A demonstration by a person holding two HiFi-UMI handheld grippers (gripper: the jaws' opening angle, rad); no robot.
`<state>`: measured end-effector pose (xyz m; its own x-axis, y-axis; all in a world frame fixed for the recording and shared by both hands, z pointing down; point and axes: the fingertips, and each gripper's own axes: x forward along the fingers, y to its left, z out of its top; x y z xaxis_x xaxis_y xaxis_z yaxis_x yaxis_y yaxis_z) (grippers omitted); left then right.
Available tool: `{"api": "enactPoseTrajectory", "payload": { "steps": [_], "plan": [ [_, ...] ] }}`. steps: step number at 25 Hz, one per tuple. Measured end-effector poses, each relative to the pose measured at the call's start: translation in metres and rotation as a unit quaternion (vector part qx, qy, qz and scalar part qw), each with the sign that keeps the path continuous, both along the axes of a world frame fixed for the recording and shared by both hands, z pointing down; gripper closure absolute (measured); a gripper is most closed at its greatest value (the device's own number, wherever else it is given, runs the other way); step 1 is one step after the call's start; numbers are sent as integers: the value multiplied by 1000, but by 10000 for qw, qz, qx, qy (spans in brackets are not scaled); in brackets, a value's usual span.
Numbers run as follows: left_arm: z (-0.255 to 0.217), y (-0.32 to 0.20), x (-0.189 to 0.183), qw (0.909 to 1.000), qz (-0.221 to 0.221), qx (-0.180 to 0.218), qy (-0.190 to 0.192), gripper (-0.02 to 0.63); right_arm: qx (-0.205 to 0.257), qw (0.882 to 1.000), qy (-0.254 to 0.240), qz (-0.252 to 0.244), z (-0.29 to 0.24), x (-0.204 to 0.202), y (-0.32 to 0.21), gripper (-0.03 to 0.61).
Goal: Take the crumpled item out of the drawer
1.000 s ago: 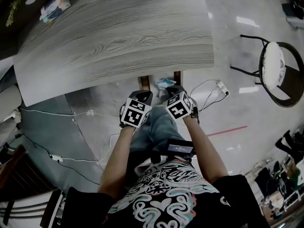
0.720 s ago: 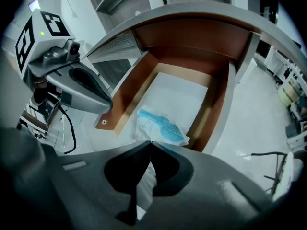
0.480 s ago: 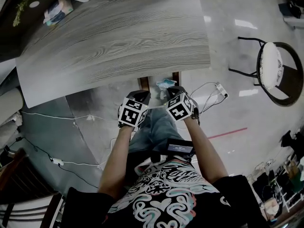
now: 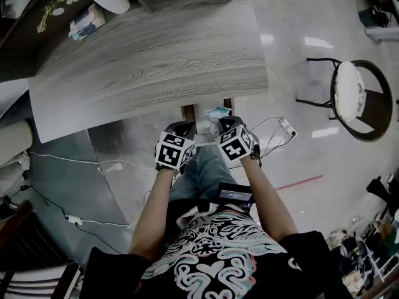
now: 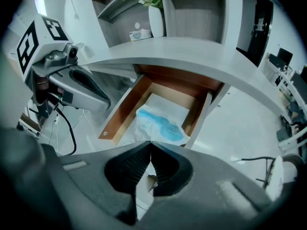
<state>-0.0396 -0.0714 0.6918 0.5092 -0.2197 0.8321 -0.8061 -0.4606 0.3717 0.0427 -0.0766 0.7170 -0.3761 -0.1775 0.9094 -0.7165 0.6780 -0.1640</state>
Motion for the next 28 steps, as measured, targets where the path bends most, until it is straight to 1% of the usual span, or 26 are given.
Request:
{"api": "enactPoseTrajectory", "payload": {
  "steps": [4,9,16,20,25,28],
  "plan": [
    [-11,-8,-2,9998,-63,165,17,614,164,9998,66,-11,-11,3,-7,571],
    [-22,-12,-4,9995,-162,261,102,614,265,9996,78,22,-23,5,-10,571],
    [-39,-13,-2,9988,-171,431,134,614,393,9990,-13,190,-39,4,-8,569],
    [-53,-19,-5,9980,-161,597,163,614,569,9981,-12,218,-52,5,-14,571],
    [-73,-28,-8,9955,-399,809,304,614,820,9954,-108,493,-76,12,-18,569],
    [-85,-27,-8,9938,-467,932,377,614,929,9942,-151,527,-86,14,-16,571]
  ]
}}
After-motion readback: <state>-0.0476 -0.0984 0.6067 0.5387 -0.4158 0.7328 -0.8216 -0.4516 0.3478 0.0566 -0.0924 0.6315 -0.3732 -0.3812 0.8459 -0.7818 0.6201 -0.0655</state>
